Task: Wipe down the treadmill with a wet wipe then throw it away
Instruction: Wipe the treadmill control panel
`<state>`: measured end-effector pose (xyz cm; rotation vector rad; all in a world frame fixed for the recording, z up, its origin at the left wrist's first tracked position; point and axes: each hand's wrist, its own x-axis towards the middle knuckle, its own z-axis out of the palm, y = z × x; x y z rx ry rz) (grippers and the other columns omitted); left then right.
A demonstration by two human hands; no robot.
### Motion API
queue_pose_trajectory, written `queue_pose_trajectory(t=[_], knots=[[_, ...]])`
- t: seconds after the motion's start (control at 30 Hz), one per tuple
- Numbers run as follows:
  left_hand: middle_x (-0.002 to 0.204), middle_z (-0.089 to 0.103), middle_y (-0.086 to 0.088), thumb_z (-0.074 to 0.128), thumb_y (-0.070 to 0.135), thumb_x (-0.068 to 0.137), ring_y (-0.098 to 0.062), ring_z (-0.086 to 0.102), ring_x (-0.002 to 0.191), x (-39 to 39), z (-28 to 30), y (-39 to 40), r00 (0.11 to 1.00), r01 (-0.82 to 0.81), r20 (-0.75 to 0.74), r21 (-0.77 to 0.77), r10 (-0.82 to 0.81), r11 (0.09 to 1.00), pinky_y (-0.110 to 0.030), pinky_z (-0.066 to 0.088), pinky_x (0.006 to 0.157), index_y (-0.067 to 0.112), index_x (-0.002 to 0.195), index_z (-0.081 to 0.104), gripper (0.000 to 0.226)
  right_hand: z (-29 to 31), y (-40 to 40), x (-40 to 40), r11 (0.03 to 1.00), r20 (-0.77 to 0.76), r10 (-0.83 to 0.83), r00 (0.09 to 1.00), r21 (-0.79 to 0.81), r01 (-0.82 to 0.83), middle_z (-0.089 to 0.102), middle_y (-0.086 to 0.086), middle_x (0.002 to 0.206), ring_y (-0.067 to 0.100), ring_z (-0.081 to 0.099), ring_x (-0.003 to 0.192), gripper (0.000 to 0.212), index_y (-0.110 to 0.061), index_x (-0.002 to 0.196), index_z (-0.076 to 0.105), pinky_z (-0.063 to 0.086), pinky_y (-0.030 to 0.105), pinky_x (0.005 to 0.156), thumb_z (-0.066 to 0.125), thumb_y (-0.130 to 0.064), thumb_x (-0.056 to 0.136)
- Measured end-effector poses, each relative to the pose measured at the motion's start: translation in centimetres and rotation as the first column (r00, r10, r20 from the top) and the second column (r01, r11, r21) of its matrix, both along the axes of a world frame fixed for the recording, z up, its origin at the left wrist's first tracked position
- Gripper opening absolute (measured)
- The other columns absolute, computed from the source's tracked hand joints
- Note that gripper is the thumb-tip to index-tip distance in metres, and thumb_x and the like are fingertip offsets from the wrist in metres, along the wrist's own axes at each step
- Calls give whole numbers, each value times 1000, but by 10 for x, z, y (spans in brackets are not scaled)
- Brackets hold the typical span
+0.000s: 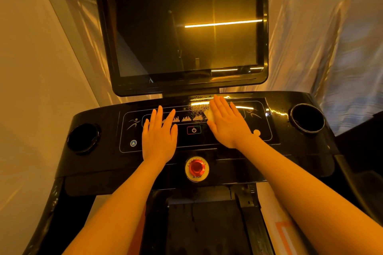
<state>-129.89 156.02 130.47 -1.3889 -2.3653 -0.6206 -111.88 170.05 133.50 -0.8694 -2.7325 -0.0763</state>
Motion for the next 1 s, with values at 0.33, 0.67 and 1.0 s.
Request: queue_pose_trajectory(t=[0.33,0.67,1.0], knots=[[162,14,-6,33,39,104,-24,6,150,0,1,0,1000,-2,4,-3,2,1000,-42,8,121,32,152,24,50,5,-2,-2,999,-59,-22,998,-48,20,-8,13,163,27,-10,150,67,-7,155,-1,-2,39,122,23,-44,104],[162,14,-7,32,38,104,-24,5,150,3,2,0,1000,-16,-10,-11,15,1000,-41,8,120,32,153,22,50,-6,-14,1,1000,-154,0,988,19,3,37,19,151,38,34,139,65,-8,146,39,22,47,116,21,-47,97],[163,7,-3,30,40,104,-20,-1,150,6,3,0,999,-32,0,-18,32,999,-36,1,119,35,153,15,51,22,-11,-48,956,-99,288,953,84,-280,13,8,163,23,3,151,53,-9,154,19,-7,27,114,31,-29,106]])
